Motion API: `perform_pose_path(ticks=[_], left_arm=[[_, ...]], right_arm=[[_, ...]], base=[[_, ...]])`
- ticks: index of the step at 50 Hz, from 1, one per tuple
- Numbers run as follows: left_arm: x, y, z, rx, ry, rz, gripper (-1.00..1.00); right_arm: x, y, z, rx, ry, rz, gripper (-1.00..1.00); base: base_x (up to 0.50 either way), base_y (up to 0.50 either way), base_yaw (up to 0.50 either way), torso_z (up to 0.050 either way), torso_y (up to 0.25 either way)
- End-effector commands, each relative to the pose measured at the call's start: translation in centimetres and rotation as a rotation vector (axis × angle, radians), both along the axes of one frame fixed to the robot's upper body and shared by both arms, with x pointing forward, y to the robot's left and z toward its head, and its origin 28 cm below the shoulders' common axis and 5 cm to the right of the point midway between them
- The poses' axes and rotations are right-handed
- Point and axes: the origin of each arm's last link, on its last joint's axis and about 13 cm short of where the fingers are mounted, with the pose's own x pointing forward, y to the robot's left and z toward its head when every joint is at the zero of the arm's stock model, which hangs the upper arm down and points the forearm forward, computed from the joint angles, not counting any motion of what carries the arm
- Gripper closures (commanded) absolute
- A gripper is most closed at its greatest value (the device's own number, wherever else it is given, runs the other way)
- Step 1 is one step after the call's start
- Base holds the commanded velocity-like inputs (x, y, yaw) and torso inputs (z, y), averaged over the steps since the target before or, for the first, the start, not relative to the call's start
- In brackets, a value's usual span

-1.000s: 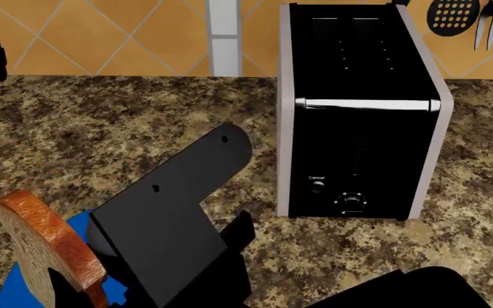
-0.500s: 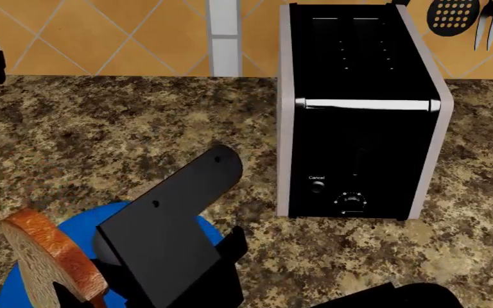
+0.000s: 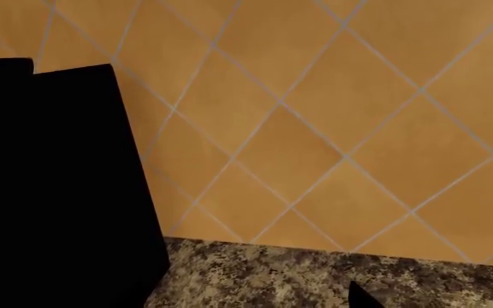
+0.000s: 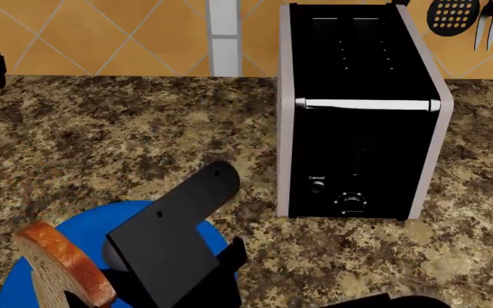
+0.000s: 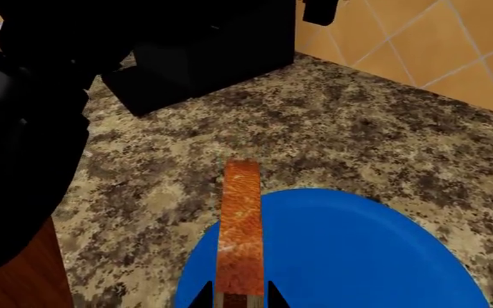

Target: Place the toasted item on a plate.

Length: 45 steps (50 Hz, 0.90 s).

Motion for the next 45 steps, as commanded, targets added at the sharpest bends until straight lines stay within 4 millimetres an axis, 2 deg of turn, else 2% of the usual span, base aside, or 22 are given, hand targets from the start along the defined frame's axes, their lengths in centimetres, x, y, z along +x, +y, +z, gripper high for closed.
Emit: perform_pose_path(ticks=[1,9,10,33,45], left_arm=[[0.0,0.1,-0.2,-0.002,0.005,0.002,-1.00],[0.1,-0.1,-0.1,0.004,0.005,-0.002,-1.00],[0.1,-0.1,-0.1,0.002,0.003,-0.001,-1.00],[0.0,-0.1,0.1,0.001,0.000,-0.002,-1.00],[0.0,0.0,0.0,0.000,0.003,0.000,-1.00]], right_arm=[[0.3,0.1,-0.6,-0.011,0.007,-0.001,1.00],[0.4,0.0,-1.0,-0.018,-0.003,0.003,1.00],[0.4,0.0,-0.9,-0.019,-0.004,0.003,-1.00],[0.1,-0.2,-0.5,-0.032,-0.068,-0.015,-1.00],[0.8,-2.0,2.9,0.012,-0.155,-0.127,-1.00]], base=[[0.00,0.00,0.00,0.000,0.000],[0.00,0.00,0.00,0.000,0.000],[0.00,0.00,0.00,0.000,0.000],[0.00,0.00,0.00,0.000,0.000],[0.00,0.00,0.00,0.000,0.000]])
